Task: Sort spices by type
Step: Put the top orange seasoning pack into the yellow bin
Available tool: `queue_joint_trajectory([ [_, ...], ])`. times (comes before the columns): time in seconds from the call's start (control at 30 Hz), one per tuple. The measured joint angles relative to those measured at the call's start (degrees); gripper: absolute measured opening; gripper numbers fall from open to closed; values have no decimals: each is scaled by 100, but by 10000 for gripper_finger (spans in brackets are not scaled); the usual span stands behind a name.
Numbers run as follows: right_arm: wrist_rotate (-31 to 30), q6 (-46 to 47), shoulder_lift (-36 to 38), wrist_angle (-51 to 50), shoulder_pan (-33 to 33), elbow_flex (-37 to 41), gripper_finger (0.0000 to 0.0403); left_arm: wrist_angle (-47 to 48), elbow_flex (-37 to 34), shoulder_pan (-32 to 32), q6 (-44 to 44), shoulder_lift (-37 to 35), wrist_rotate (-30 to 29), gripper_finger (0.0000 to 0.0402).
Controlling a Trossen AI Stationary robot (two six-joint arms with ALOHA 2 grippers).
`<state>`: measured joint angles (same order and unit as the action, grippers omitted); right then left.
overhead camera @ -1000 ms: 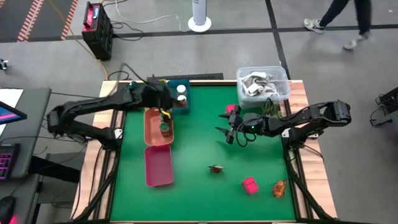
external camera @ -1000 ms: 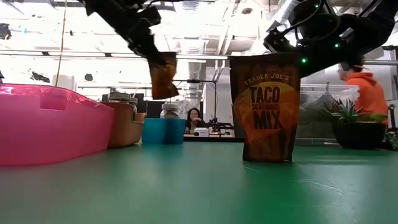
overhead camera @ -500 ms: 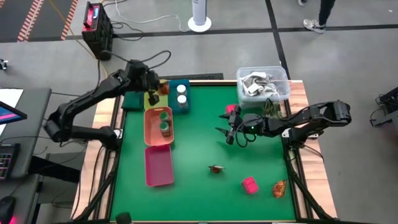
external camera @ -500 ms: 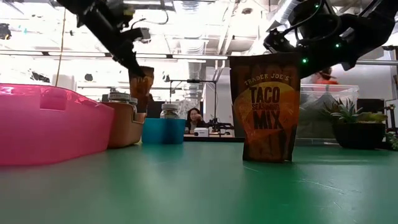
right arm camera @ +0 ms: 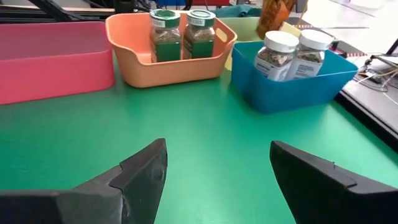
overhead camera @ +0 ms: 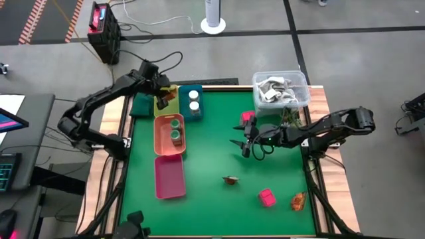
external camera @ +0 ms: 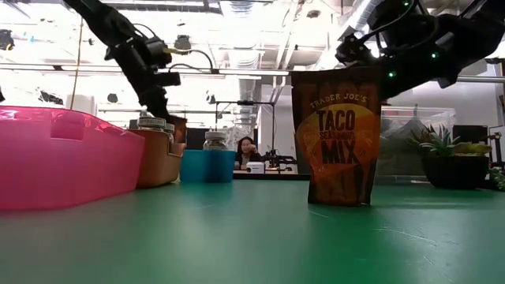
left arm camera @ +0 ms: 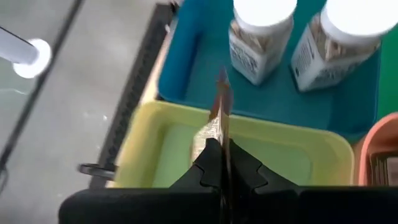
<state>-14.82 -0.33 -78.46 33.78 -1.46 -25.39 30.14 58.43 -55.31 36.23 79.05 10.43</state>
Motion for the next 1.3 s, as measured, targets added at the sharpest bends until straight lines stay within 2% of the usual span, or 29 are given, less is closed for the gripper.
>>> queue_joint_trajectory([
  [0.23, -3, 48, -2, -49, 166, 0, 310, -17, 0, 0, -3, 509, -23, 0],
  [0.5, -9, 50, -2, -53, 272, 0, 310, -13, 0, 1, -407, 600, -211, 6],
  [0.63, -14, 75, -2, -76, 272, 0, 310, 5, 0, 2, -529, 602, -381, 39],
  [0.87, -25, 82, -2, -78, 269, 0, 310, -15, 0, 2, -565, 602, -728, 119],
  [1.03, -25, 136, 0, -78, 268, 0, 310, -59, 0, 2, -604, 602, -777, 166],
  [1.3, -25, 143, 1, -78, 267, 0, 310, -18, 0, 13, -629, 602, -777, 185],
])
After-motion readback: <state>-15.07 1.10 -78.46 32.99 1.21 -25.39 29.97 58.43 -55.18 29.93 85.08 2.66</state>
